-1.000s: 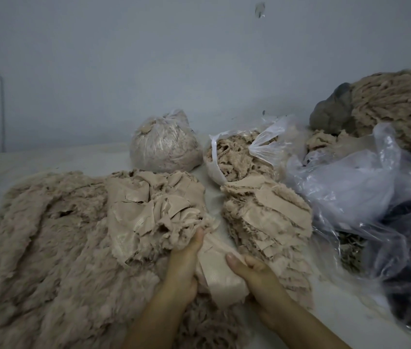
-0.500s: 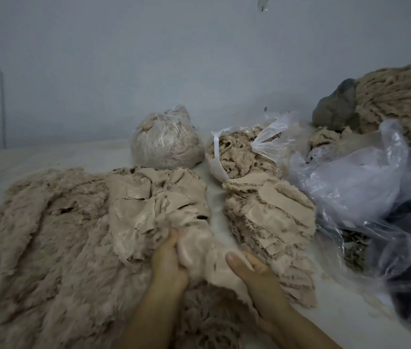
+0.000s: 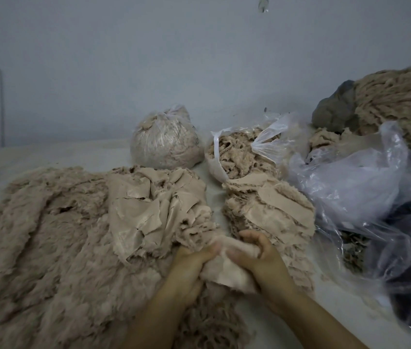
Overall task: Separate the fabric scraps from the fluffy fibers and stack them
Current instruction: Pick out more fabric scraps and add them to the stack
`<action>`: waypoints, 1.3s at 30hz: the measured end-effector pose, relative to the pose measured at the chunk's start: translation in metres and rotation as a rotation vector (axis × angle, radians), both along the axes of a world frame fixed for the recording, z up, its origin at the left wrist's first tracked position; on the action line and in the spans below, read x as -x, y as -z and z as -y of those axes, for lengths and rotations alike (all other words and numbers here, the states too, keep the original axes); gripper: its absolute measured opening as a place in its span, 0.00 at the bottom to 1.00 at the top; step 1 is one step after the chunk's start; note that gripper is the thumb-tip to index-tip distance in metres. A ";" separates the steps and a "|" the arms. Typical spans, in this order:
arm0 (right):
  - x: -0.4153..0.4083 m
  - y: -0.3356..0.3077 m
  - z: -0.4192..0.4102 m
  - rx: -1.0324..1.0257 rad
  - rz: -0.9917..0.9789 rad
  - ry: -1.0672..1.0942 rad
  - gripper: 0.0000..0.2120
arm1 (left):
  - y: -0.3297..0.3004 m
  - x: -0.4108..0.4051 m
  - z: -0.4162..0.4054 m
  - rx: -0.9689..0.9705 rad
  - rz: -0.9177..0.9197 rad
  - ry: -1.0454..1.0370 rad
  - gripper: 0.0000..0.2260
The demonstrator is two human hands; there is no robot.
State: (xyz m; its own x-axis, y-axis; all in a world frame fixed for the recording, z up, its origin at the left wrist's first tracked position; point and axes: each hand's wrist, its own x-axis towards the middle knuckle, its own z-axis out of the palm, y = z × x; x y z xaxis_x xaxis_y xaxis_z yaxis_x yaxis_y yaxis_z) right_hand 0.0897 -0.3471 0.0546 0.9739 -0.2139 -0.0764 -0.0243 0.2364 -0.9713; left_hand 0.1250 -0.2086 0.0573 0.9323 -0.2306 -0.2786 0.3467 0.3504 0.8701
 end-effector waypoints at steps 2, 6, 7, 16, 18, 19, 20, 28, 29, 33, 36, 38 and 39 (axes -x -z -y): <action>-0.002 0.000 0.003 -0.131 0.019 0.115 0.13 | -0.001 -0.001 0.000 0.013 -0.021 -0.046 0.12; -0.003 0.003 0.007 -0.141 0.062 0.203 0.06 | -0.001 0.000 0.000 0.075 -0.047 -0.049 0.15; -0.002 0.003 0.007 -0.129 0.067 0.189 0.05 | 0.000 0.000 0.000 0.090 -0.035 -0.049 0.16; 0.005 0.004 0.002 0.108 0.134 -0.037 0.16 | 0.003 -0.004 -0.003 0.141 -0.039 0.078 0.14; 0.005 0.002 0.000 0.090 0.152 -0.099 0.12 | -0.001 -0.003 -0.001 0.156 -0.051 0.119 0.14; 0.005 0.001 -0.001 0.083 0.156 -0.128 0.10 | -0.003 -0.002 0.001 0.127 -0.047 0.117 0.15; 0.005 0.001 -0.001 0.087 0.156 -0.155 0.09 | -0.004 -0.002 0.003 0.081 -0.034 0.102 0.15; 0.003 0.003 0.003 0.161 0.084 -0.110 0.08 | -0.001 -0.007 0.006 0.042 -0.076 -0.077 0.15; 0.001 0.005 0.005 0.155 0.079 -0.009 0.08 | -0.001 -0.007 0.006 0.051 -0.081 -0.091 0.15; -0.003 0.006 0.006 0.150 0.090 0.224 0.09 | 0.002 -0.005 0.007 0.103 -0.062 -0.100 0.19; -0.002 0.007 0.005 0.169 0.055 0.252 0.12 | 0.006 -0.007 0.007 0.068 -0.093 -0.171 0.16; -0.002 0.006 0.009 0.168 0.019 0.265 0.10 | 0.007 -0.013 0.002 0.045 -0.103 -0.251 0.13; -0.002 0.004 0.011 0.138 0.019 0.268 0.08 | 0.008 -0.016 -0.002 0.046 -0.108 -0.284 0.13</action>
